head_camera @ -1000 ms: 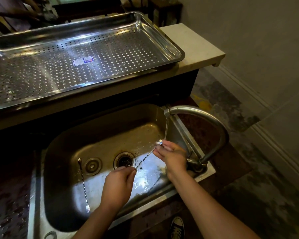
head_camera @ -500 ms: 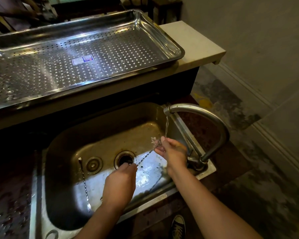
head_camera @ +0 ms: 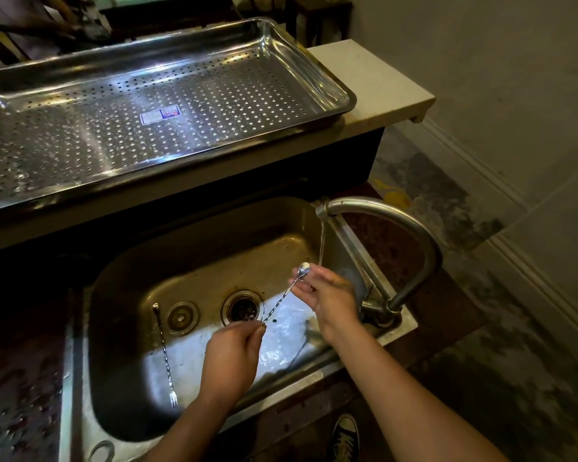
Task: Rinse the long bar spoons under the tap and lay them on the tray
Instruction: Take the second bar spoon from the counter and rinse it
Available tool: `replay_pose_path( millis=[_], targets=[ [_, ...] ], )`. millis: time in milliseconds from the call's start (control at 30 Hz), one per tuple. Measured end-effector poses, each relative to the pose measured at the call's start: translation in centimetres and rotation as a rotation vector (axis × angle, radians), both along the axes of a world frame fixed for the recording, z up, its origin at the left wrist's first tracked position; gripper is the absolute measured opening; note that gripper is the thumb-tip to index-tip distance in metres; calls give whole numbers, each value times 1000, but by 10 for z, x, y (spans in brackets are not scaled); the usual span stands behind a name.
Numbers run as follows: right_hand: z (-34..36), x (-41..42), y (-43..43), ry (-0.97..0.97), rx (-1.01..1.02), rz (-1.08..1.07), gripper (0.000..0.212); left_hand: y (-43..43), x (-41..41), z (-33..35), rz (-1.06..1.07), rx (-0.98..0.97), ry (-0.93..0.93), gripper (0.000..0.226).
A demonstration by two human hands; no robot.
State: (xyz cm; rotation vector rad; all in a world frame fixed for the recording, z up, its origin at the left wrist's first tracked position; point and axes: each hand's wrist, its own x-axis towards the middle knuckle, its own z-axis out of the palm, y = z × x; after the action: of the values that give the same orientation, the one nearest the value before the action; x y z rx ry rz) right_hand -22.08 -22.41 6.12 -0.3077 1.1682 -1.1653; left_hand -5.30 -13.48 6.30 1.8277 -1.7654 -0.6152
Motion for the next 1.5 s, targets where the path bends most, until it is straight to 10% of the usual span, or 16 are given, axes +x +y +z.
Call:
replay_pose_path(
  millis=[200, 467, 833, 1500],
  targets=[
    [4, -11, -6, -63, -65, 76, 25, 0, -2, -1, -19, 5, -9, 20],
    [4, -8, -16, 338, -19, 152, 20, -10, 3, 1, -39, -65, -71, 13],
    [8, -8, -21, 228, -8, 45, 14, -18, 2, -3, -68, -96, -45, 16],
    [30, -11, -20, 185, -129, 154, 27, -33, -10, -20, 145, 323, 487, 27]
  ],
)
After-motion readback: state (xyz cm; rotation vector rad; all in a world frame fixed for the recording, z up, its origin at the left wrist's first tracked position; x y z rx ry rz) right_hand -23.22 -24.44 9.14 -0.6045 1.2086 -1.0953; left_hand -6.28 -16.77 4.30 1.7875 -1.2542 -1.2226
